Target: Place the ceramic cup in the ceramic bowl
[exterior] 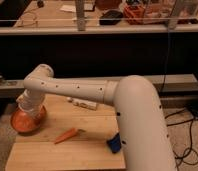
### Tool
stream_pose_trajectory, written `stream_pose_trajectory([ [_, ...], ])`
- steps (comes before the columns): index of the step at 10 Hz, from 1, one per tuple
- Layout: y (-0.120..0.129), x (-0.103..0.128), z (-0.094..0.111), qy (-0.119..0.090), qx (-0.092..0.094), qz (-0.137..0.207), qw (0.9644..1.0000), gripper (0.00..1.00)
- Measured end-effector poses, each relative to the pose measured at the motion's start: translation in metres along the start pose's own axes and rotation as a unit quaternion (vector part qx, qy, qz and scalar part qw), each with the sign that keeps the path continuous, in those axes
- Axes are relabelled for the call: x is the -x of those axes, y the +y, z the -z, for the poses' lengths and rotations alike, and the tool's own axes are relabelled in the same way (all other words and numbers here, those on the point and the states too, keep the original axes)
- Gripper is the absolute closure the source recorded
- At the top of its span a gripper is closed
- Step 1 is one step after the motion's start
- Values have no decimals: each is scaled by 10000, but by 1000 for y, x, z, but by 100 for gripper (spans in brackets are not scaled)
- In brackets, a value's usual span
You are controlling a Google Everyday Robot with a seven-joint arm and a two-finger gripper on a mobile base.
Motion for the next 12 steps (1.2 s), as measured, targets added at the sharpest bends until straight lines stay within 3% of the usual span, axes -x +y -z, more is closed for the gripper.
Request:
stream_pose_trajectory([
  [5, -6, -2, -2, -104, -134, 37, 9998, 23],
  [12, -14, 0, -3, -257, -326, 126, 9991, 20],
])
